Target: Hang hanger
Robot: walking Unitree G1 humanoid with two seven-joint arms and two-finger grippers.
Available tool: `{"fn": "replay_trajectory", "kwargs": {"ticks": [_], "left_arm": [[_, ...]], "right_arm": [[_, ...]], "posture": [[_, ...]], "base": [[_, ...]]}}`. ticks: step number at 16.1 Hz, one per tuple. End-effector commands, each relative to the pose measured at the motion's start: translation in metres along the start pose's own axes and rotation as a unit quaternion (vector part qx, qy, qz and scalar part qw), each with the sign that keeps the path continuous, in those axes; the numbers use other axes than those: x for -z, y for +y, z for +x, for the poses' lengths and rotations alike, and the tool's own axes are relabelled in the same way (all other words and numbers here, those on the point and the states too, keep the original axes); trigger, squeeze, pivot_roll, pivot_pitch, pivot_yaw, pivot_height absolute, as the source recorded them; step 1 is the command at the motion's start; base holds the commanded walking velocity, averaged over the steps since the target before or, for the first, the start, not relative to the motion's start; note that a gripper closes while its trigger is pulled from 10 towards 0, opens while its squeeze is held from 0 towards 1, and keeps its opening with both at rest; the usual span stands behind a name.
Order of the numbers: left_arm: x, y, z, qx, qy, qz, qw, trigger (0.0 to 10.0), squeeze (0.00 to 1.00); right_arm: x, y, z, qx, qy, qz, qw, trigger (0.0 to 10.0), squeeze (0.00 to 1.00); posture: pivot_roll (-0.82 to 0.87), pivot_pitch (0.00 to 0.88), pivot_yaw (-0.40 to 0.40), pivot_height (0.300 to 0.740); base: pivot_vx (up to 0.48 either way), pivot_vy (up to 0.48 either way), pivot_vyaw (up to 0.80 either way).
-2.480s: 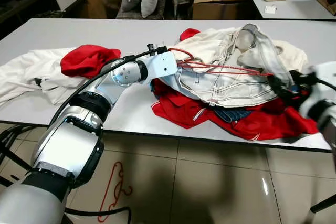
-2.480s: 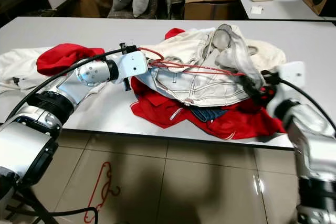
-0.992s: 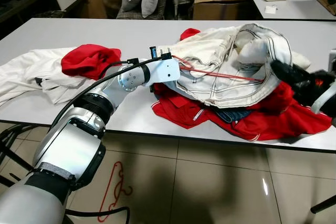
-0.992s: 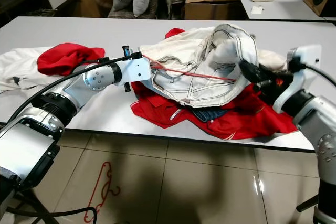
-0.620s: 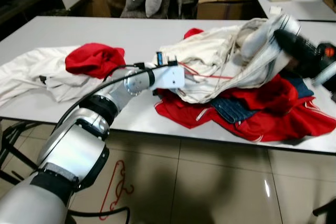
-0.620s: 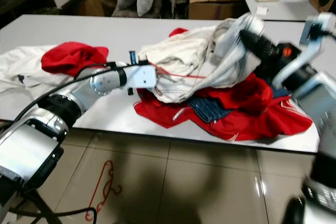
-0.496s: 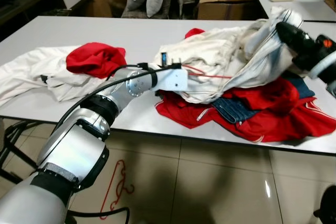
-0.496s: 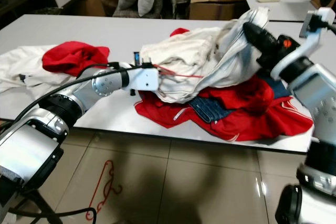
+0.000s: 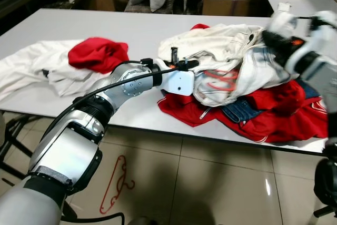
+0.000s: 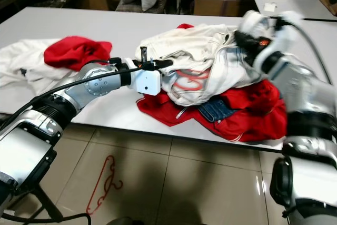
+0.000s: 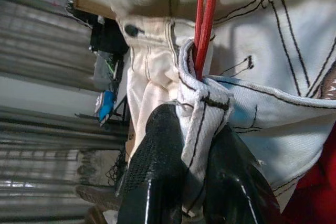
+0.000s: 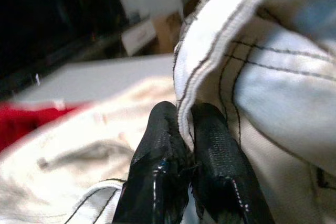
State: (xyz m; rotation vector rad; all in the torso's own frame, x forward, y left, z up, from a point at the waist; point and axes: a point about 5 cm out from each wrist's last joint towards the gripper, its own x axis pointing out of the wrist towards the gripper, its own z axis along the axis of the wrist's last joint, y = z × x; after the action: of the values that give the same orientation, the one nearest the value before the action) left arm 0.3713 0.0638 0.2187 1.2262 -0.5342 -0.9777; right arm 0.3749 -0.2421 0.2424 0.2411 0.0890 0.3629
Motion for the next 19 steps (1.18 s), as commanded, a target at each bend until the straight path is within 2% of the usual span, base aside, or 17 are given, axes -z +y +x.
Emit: {"fn": "replay_trajectory", "kwargs": {"ticks": [1, 2, 3, 4, 7, 8, 9, 11, 13, 15, 17, 19], "left_arm": [[-0.004, 0.008, -0.003, -0.019, -0.019, -0.002, 1.000, 0.0, 0.00], [-0.003, 0.009, -0.004, -0.023, -0.018, -0.004, 1.000, 0.0, 0.00], [-0.001, 0.009, -0.004, -0.019, -0.012, -0.004, 1.000, 0.0, 0.00], [-0.001, 0.010, -0.004, -0.019, -0.011, -0.004, 1.000, 0.0, 0.00], [-0.002, 0.011, -0.003, -0.020, -0.013, -0.006, 1.000, 0.0, 0.00], [-0.002, 0.010, -0.002, -0.017, -0.012, -0.008, 1.000, 0.0, 0.00], [-0.002, 0.010, -0.001, -0.013, -0.010, -0.011, 1.000, 0.0, 0.00], [-0.001, 0.009, -0.001, -0.009, -0.005, -0.011, 1.000, 0.0, 0.00], [0.000, 0.009, 0.000, -0.009, 0.002, -0.014, 1.000, 0.0, 0.00], [0.001, 0.009, 0.000, -0.009, 0.004, -0.016, 1.000, 0.0, 0.00], [0.004, 0.010, -0.001, -0.012, 0.013, -0.023, 1.000, 0.0, 0.00], [0.007, 0.010, -0.003, -0.014, 0.021, -0.029, 0.999, 0.0, 0.00]], "right_arm": [[0.008, 0.005, 0.007, -0.010, 0.031, -0.034, 0.999, 1.1, 0.00], [0.016, 0.001, 0.010, 0.005, 0.061, -0.059, 0.996, 10.0, 0.00], [0.021, -0.003, 0.010, 0.014, 0.081, -0.083, 0.993, 10.0, 0.01], [0.021, -0.005, 0.009, 0.007, 0.082, -0.066, 0.994, 10.0, 1.00], [0.006, -0.016, 0.004, 0.009, 0.062, -0.051, 0.997, 10.0, 1.00], [-0.001, -0.020, 0.001, 0.008, 0.049, -0.031, 0.998, 10.0, 1.00], [-0.010, -0.022, -0.003, -0.008, 0.030, 0.014, 0.999, 10.0, 1.00], [-0.017, -0.021, -0.009, -0.045, 0.033, 0.034, 0.998, 10.0, 1.00], [-0.015, -0.033, -0.022, -0.031, 0.081, -0.003, 0.996, 10.0, 1.00], [-0.015, -0.036, -0.028, -0.038, 0.087, -0.002, 0.995, 10.0, 1.00], [-0.020, -0.029, -0.039, -0.093, 0.086, -0.003, 0.992, 10.0, 1.00], [-0.026, -0.031, -0.050, -0.104, 0.077, -0.006, 0.992, 10.0, 1.00]], "posture": [[-0.05, 0.000, 0.040, 0.740], [-0.05, 0.000, 0.039, 0.740], [-0.05, 0.000, 0.038, 0.740], [-0.05, 0.000, 0.039, 0.740], [-0.06, 0.000, 0.047, 0.740], [-0.07, 0.000, 0.051, 0.740], [-0.07, 0.000, 0.054, 0.740], [-0.07, 0.000, 0.057, 0.740], [-0.08, 0.000, 0.059, 0.740], [-0.08, 0.000, 0.059, 0.740], [-0.08, 0.000, 0.054, 0.740], [-0.08, 0.000, 0.053, 0.740]], "base": [[0.000, 0.000, 0.00], [0.000, 0.000, 0.00], [0.000, 0.000, 0.00], [0.000, 0.000, 0.00], [0.000, 0.000, 0.00], [0.000, 0.000, 0.00], [0.000, 0.000, 0.00], [0.000, 0.000, 0.00], [0.000, 0.000, 0.00], [0.000, 0.000, 0.00], [0.000, 0.000, 0.00], [0.000, 0.000, 0.00]]}}
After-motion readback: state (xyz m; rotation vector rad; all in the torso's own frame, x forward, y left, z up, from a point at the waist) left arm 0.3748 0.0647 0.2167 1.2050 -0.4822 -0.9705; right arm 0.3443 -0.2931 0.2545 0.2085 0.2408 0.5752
